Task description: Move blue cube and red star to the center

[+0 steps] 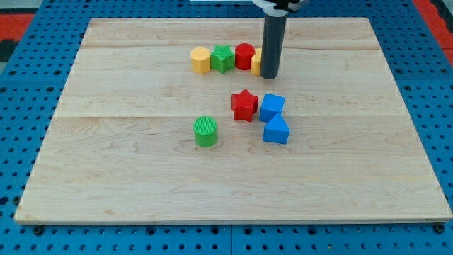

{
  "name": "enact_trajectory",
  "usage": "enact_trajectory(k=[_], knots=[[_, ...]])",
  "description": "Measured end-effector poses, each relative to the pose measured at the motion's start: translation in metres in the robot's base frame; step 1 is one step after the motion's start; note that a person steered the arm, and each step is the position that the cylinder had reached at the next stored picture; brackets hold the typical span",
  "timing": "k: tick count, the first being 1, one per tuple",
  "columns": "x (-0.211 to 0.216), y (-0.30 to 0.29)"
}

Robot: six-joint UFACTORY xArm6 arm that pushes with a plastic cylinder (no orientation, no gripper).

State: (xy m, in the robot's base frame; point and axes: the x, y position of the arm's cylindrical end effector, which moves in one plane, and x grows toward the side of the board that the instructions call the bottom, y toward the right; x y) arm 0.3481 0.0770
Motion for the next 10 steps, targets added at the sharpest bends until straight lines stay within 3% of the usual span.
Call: enact_trajectory(k=[3,6,7,10], knots=[[-0.013,0.018],[0.069,0.063],[0.091,0.045],[0.1,-0.027]])
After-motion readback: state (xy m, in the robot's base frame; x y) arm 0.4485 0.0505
